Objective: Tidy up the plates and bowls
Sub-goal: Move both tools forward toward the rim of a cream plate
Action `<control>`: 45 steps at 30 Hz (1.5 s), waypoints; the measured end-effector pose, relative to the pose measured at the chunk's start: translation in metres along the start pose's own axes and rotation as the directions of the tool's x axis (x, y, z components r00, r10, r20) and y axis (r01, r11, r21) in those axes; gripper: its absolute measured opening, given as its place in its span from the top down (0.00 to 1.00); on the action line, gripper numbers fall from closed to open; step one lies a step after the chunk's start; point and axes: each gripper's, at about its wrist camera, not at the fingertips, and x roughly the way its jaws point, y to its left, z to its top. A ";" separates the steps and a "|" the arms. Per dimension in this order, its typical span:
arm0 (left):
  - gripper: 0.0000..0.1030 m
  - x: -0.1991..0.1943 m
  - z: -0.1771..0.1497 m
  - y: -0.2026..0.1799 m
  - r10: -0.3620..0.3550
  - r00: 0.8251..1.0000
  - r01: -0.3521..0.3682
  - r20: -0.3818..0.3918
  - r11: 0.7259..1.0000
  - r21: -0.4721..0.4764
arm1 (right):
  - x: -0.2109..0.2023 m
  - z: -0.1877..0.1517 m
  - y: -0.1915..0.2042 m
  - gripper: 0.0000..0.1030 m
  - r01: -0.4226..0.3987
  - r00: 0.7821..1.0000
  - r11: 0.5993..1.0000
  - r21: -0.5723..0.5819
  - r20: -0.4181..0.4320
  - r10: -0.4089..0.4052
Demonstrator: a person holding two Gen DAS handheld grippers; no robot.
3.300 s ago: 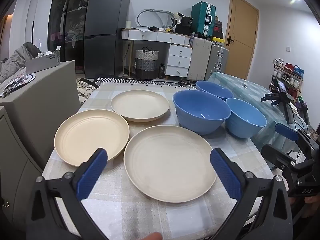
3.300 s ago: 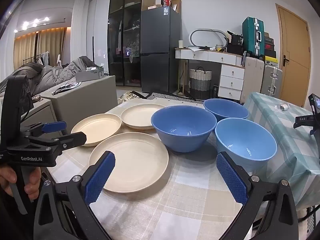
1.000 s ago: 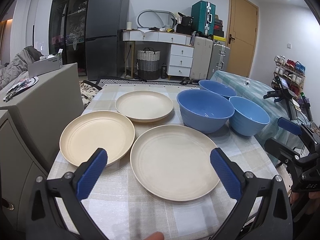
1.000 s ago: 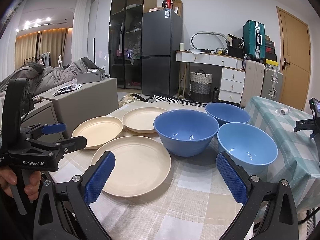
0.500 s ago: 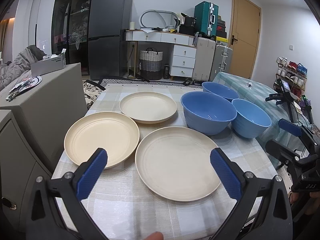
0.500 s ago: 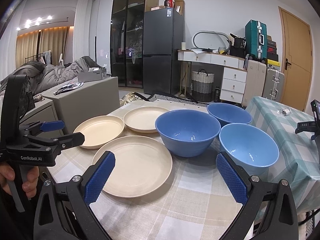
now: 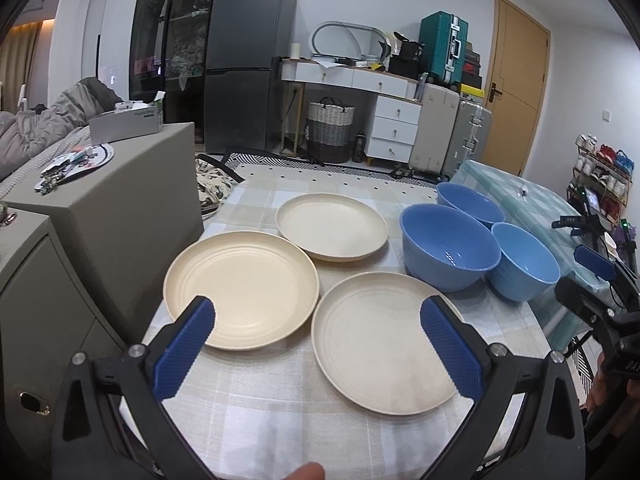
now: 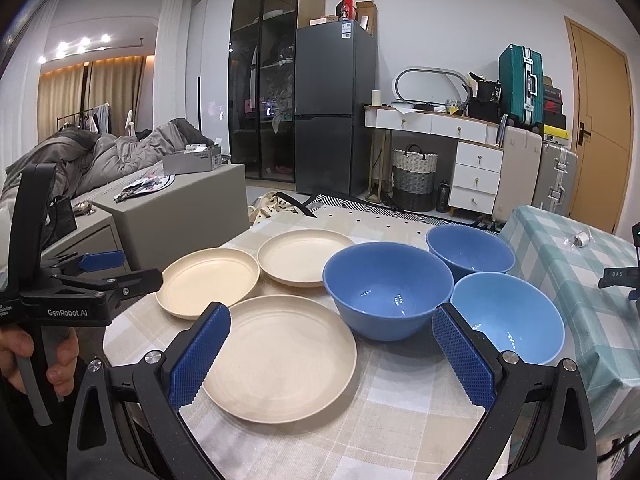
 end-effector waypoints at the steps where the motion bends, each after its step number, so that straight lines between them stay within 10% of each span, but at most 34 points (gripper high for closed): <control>1: 0.00 0.000 0.003 0.002 0.008 1.000 -0.008 0.002 1.000 -0.002 | 0.001 0.002 -0.002 0.00 0.000 1.000 1.000 0.005 0.003 0.000; 45: 0.00 0.039 0.061 0.097 0.142 0.989 -0.143 -0.033 0.988 -0.052 | 0.113 0.098 0.028 0.00 -0.155 0.984 0.985 -0.079 -0.098 0.147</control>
